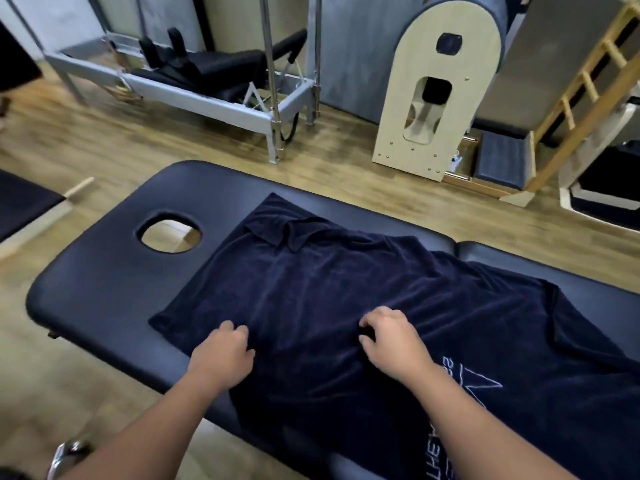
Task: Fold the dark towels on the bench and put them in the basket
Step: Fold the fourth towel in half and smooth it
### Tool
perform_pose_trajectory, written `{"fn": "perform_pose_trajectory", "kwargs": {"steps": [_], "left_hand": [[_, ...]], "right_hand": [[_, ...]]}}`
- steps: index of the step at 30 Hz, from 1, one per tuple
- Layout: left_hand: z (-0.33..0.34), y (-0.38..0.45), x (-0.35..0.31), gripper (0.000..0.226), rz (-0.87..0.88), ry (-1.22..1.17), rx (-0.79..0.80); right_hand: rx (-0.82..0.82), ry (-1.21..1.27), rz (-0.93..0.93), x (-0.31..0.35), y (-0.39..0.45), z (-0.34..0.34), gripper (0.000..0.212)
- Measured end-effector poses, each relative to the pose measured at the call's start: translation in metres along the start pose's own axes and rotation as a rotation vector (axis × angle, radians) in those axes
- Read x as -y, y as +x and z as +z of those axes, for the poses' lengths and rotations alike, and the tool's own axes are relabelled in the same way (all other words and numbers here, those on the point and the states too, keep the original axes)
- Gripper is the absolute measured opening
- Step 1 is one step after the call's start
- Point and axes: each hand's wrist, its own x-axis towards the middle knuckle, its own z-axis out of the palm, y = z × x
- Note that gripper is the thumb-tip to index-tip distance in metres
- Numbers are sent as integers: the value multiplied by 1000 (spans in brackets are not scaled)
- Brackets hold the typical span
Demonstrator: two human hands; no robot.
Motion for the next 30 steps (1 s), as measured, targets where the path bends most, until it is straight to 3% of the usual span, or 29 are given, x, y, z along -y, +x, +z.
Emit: {"fn": "perform_pose_trajectory", "kwargs": {"steps": [7,12,15,17,21,23,26,28,30], "left_hand": [[-16,18,40,28,-272,52,-134],[-26,35,62,71,-378,-101,-10],[-34,47,66,72,-406,-56,16],[-43,54,71,59,-419,-70,32],[-45,60,90,27,-307,-127,-5],[-45,60,99,20,-184,-235,-56],[-53,56,115,27,-162,-525,49],[-54,54,136,18,-174,-688,146],[-55,50,153,57,-169,-748,238]], "right_hand": [[14,-15,-132,30,115,-12,38],[7,-50,-138,71,196,-13,72],[35,-137,-127,92,239,-10,89],[23,-150,-141,103,261,-6,81],[-136,-86,-132,121,281,-3,28],[-219,28,-72,133,284,-8,26],[-311,190,61,147,290,-23,27],[-378,212,75,155,296,-32,25],[-431,240,42,164,302,-38,25]]}}
